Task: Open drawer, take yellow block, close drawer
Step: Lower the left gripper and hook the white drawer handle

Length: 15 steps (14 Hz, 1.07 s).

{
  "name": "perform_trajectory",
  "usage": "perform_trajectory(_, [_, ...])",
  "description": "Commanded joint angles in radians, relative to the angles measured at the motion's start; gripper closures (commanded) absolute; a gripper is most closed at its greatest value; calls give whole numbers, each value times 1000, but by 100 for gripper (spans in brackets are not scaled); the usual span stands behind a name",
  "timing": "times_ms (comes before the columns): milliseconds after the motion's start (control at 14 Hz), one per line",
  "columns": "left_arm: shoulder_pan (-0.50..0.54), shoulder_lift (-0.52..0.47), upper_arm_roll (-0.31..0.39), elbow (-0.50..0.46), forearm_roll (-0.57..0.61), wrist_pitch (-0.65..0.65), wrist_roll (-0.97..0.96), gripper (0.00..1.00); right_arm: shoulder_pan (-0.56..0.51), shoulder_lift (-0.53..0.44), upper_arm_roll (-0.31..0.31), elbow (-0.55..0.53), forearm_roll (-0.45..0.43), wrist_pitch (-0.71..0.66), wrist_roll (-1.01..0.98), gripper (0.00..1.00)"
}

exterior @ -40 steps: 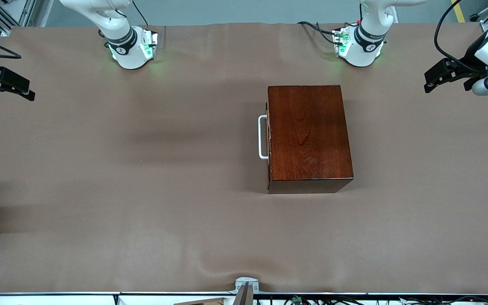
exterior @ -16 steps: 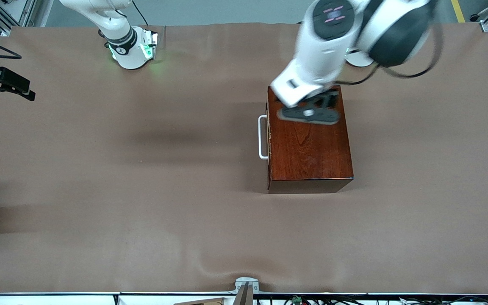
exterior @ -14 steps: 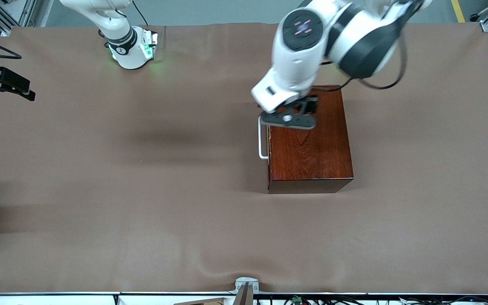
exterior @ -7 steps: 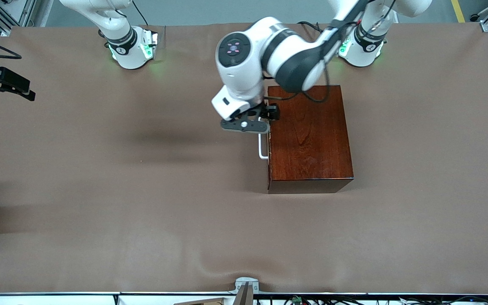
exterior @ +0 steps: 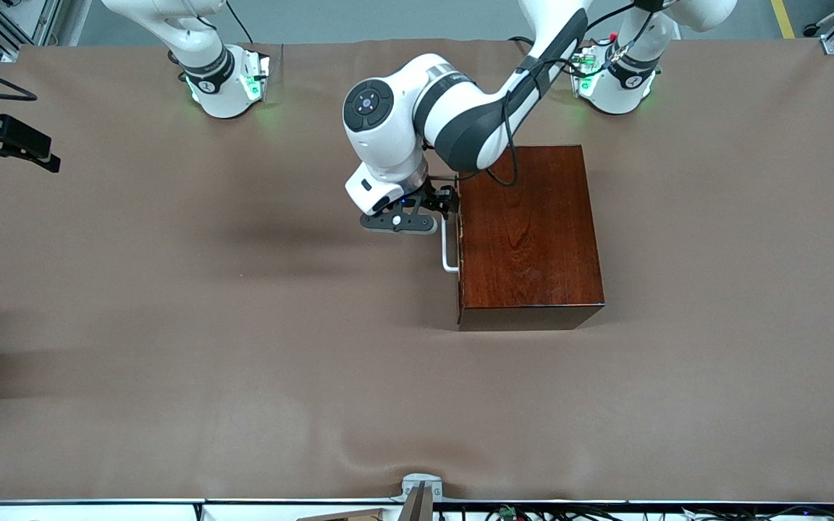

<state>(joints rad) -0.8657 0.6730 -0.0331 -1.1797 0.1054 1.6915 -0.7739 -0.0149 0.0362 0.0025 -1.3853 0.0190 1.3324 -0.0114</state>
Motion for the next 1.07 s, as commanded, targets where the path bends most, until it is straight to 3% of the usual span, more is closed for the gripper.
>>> perform_trajectory(0, [-15,25,12,25,25,-3,-42,0,-3,-16,4,-15,-5,2,-6,0])
perform_trajectory(998, [-32,131,12,22,37,5,-111,0,-5,-16,5,-15,-5,2,-6,0])
